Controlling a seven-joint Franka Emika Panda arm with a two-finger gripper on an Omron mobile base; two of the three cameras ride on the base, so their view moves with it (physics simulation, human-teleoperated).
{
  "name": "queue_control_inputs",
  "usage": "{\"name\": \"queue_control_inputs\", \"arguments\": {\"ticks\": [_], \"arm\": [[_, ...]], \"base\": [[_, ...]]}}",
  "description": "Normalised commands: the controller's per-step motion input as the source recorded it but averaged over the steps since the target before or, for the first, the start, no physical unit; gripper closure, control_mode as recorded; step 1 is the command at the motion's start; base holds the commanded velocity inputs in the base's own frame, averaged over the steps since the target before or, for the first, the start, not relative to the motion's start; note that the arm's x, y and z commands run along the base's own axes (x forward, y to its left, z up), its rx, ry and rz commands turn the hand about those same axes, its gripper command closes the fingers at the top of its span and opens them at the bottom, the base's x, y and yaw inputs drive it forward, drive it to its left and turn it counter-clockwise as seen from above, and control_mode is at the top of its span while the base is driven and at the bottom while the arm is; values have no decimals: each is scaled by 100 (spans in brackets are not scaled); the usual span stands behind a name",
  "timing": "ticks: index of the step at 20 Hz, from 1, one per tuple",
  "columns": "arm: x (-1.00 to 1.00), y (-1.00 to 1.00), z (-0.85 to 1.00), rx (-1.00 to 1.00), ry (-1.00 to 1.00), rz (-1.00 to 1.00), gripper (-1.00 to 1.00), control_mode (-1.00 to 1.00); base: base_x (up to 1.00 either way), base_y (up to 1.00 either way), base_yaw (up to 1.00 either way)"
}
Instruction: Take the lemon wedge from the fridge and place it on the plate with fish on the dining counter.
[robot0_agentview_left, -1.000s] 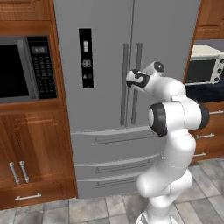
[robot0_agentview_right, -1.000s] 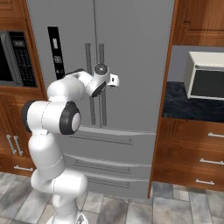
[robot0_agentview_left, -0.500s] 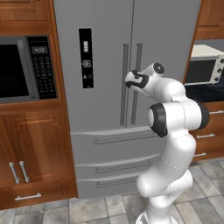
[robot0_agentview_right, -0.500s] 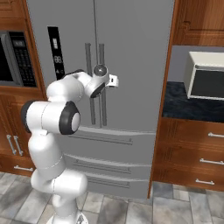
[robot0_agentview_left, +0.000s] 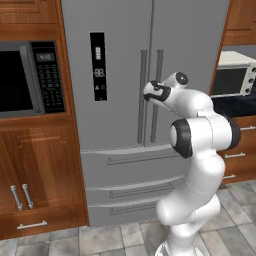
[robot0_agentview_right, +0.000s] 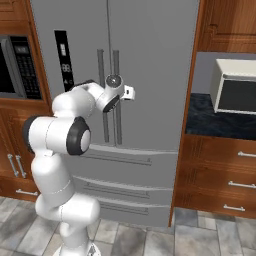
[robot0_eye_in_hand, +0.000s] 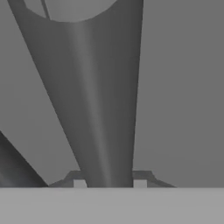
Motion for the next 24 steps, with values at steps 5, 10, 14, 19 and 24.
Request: {"name": "queue_control_inputs", "arguments": {"ticks": [5,10,14,19,24], "arm": [[-64,-22,0,-5,8,0,100,-100],[-98,-41,0,-1,5,-1,100,-100],[-100,-51,0,0,2,-2,100,-100],[-100,-64,0,0,0,-5,100,-100],[-100,-73,8,3,0,-8,100,-100]], "base": [[0,0,0],[0,0,0],[0,0,0],[0,0,0],[0,0,0]]}}
